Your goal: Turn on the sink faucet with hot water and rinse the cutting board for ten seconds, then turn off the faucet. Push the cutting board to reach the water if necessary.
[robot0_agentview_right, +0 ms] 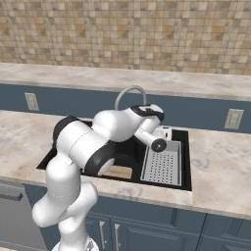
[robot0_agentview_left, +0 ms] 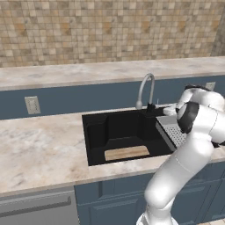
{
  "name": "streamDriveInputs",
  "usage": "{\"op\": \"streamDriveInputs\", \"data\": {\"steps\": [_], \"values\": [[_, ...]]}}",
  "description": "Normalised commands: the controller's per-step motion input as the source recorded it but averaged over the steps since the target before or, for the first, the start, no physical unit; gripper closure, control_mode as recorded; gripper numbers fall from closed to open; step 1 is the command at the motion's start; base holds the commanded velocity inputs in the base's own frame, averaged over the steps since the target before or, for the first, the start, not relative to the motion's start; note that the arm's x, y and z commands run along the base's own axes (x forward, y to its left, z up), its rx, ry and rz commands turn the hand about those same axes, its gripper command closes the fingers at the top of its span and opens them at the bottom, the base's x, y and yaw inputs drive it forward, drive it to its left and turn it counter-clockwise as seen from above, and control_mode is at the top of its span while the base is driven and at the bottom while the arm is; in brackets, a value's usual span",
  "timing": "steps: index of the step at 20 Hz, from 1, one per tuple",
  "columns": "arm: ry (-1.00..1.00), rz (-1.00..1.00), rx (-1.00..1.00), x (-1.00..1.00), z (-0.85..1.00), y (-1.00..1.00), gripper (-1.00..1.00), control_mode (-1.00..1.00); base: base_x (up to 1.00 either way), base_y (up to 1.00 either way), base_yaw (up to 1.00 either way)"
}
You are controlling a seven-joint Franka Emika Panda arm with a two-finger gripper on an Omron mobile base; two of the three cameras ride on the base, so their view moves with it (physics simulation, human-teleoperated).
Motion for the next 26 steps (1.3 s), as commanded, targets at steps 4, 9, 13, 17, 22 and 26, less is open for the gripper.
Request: {"op": "streamDriveInputs", "data": {"steps": [4,9,13,17,22,26], "values": [[-0.01,0.0,0.0,0.18,-0.06,0.0,-1.0,-1.0,0.0,0.0,0.0],[0.0,0.0,0.01,0.19,-0.01,-0.03,-1.0,-1.0,0.0,0.0,0.0],[0.0,0.0,0.01,0.13,0.0,-0.09,-1.0,-1.0,0.0,0.0,0.0],[0.0,0.0,0.02,0.08,0.0,-0.11,-1.0,-1.0,0.0,0.0,0.0],[0.0,0.0,0.0,0.14,0.0,0.0,-1.0,-1.0,0.0,0.0,0.0],[0.0,0.0,0.0,0.18,0.0,0.08,-1.0,-1.0,0.0,0.0,0.0]]}}
